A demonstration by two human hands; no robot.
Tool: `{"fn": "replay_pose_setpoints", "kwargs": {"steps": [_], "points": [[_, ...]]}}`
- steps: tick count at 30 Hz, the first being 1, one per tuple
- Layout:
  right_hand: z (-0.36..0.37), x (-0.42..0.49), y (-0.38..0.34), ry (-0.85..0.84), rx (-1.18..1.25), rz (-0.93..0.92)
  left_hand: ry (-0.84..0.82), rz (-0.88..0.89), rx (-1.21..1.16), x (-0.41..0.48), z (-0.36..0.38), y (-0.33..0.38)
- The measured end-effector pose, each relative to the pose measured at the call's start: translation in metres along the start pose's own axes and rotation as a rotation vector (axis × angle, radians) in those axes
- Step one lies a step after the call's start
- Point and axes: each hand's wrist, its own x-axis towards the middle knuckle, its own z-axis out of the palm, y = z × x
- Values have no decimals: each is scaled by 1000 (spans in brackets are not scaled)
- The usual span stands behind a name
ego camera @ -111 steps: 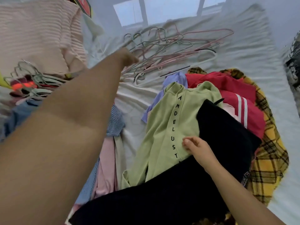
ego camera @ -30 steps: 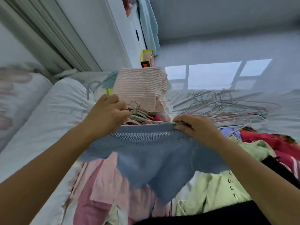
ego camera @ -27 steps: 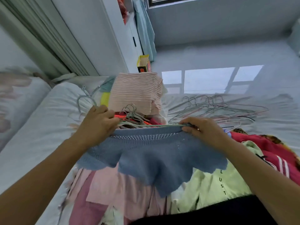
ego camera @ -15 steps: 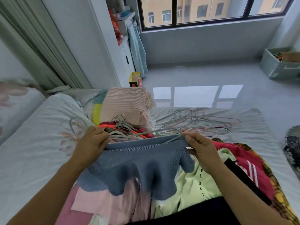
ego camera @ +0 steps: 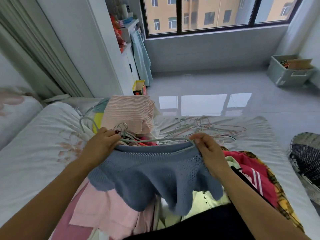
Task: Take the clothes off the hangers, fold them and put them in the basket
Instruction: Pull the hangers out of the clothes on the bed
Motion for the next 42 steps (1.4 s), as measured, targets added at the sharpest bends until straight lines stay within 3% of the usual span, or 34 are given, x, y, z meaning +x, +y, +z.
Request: {"fn": "replay_pose_setpoints", "kwargs": {"steps": [8, 12, 17, 20, 22, 25, 29, 31, 36, 38, 42], "points": [[-3, -10, -2, -560, 73, 157, -59, -29, 39, 0, -9, -24], [2, -3, -7, -724, -288, 11, -102, -29, 37, -3, -11, -37], [8, 10, -17, -590, -369, -16, -191, -82, 82, -8, -11, -26], [20, 9, -18, -516, -443, -59, -247, -349, -239, -15, 2, 5], [24, 7, -19, -484, -435, -77, -236, -374, -403, -21, 19, 24], [23, 3, -22, -487, -659, -237, -380, -357, -323, -27, 27, 37], [21, 2, -17, -305, -911, -476, -497, -436, 100, -23, 34, 38], [18, 2, -12, -267, -968, -588, -512, -416, 91, -25, 31, 34], [12, 9, 8, -160, -1050, -601, -462, -310, -412, -30, 11, 36], [11, 13, 11, -88, -1025, -578, -371, -285, -455, -27, 9, 36], [9, 17, 8, 85, -877, -535, -347, -194, -381, -22, 6, 29]]}}
